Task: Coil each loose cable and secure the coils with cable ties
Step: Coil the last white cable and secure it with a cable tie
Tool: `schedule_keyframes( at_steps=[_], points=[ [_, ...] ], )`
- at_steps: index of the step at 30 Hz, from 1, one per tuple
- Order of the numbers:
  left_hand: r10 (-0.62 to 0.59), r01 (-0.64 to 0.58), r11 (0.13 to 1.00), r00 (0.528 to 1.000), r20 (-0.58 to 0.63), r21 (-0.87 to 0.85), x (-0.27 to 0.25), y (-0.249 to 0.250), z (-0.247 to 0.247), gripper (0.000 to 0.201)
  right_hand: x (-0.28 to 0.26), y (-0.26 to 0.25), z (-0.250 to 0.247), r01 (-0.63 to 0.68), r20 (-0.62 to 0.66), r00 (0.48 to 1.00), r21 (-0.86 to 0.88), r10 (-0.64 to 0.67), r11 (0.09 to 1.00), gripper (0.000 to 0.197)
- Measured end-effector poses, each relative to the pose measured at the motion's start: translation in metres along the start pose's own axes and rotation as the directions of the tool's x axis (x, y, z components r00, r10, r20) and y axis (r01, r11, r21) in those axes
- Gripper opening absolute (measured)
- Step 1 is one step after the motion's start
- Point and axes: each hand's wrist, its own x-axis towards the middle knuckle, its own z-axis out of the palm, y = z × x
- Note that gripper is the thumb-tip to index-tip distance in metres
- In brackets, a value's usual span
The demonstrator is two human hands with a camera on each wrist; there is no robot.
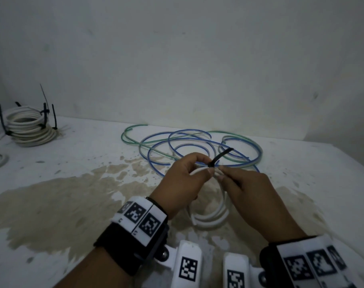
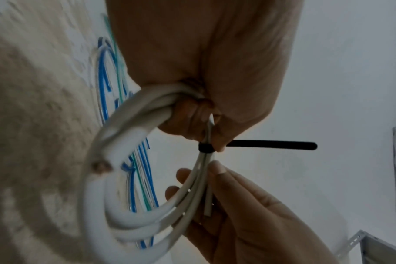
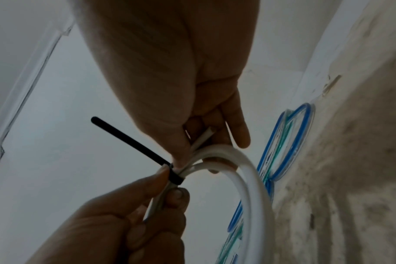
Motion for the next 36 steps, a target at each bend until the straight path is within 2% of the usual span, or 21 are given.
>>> schedule_keyframes(
  at_steps=[4,6,8,9,11,12,13,17,21,23,26,28,29,30,32,34,35,36],
  points=[
    [-0.026,0.025,0.999,1.0,0.013,0.028,-0.004,0.004,-0.009,0.005,-0.001,-0.006,-0.003,-0.028,0.105,0.994,0.039,0.023,0.999,0.019],
    [-0.05,0.051,0.998,0.998,0.023,-0.022,-0.011,0.006,-0.019,0.008,-0.002,-0.005,-0.002,-0.049,0.068,0.997,0.051,0.045,0.998,0.022],
    [-0.114,0.117,0.991,0.993,0.036,-0.06,-0.02,0.006,-0.03,0.014,0.0,-0.005,0.001,-0.143,-0.018,0.989,0.179,0.149,0.973,0.024],
    [-0.142,0.146,0.985,0.988,0.052,-0.086,-0.026,0.005,-0.034,0.017,0.001,-0.006,0.003,-0.217,-0.022,0.972,0.297,0.233,0.93,0.024],
    [-0.141,0.149,0.978,0.988,0.066,-0.145,-0.035,0.005,-0.043,0.022,0.001,-0.015,0.006,-0.363,0.093,0.924,0.511,0.37,0.779,0.017],
    [-0.126,0.132,0.979,0.991,0.05,-0.156,-0.039,0.006,-0.049,0.024,0.0,-0.02,0.008,-0.406,0.161,0.907,0.57,0.388,0.714,0.013],
    [-0.113,0.116,0.982,0.993,0.028,-0.151,-0.043,0.008,-0.055,0.027,0.001,-0.025,0.01,-0.431,0.214,0.899,0.591,0.383,0.681,0.013],
    [-0.104,0.105,0.993,0.995,0.004,-0.046,-0.055,0.015,-0.096,0.035,0.01,-0.05,0.021,-0.481,0.359,0.876,0.59,0.323,0.648,0.03],
    [-0.135,0.135,0.991,0.99,-0.039,-0.005,-0.069,0.016,-0.144,0.038,0.022,-0.086,0.049,-0.549,0.535,0.817,0.607,0.216,0.574,0.027],
    [-0.152,0.15,0.988,0.984,-0.097,-0.026,-0.077,0.017,-0.17,0.037,0.027,-0.106,0.072,-0.604,0.608,0.774,0.622,0.179,0.498,0.027],
    [-0.217,0.201,0.975,0.956,-0.197,-0.1,-0.09,0.018,-0.216,0.037,0.036,-0.133,0.112,-0.675,0.655,0.729,0.636,0.2,0.374,0.024],
    [-0.272,0.232,0.96,0.906,-0.324,-0.156,-0.098,0.017,-0.253,0.044,0.044,-0.153,0.138,-0.702,0.669,0.711,0.651,0.22,0.29,0.015],
    [-0.281,0.221,0.957,0.866,-0.413,-0.188,-0.101,0.016,-0.275,0.043,0.049,-0.162,0.15,-0.711,0.673,0.703,0.662,0.227,0.237,0.011],
    [-0.274,0.193,0.959,0.817,-0.507,-0.208,-0.104,0.015,-0.296,0.039,0.054,-0.172,0.162,-0.717,0.679,0.697,0.673,0.231,0.183,0.009],
    [-0.231,0.139,0.972,0.687,-0.689,-0.188,-0.109,0.009,-0.339,0.027,0.065,-0.189,0.184,-0.72,0.69,0.689,0.687,0.219,0.1,0.008],
    [-0.188,0.127,0.982,0.56,-0.807,-0.141,-0.113,0.001,-0.377,0.021,0.076,-0.205,0.207,-0.715,0.691,0.693,0.695,0.204,0.074,0.009],
    [-0.187,0.135,0.981,0.52,-0.833,-0.136,-0.114,-0.003,-0.393,0.02,0.082,-0.213,0.219,-0.711,0.687,0.698,0.7,0.202,0.076,0.008],
    [-0.202,0.145,0.978,0.5,-0.842,-0.149,-0.113,-0.008,-0.406,0.019,0.088,-0.22,0.232,-0.706,0.68,0.705,0.702,0.204,0.1,0.007]
  ],
)
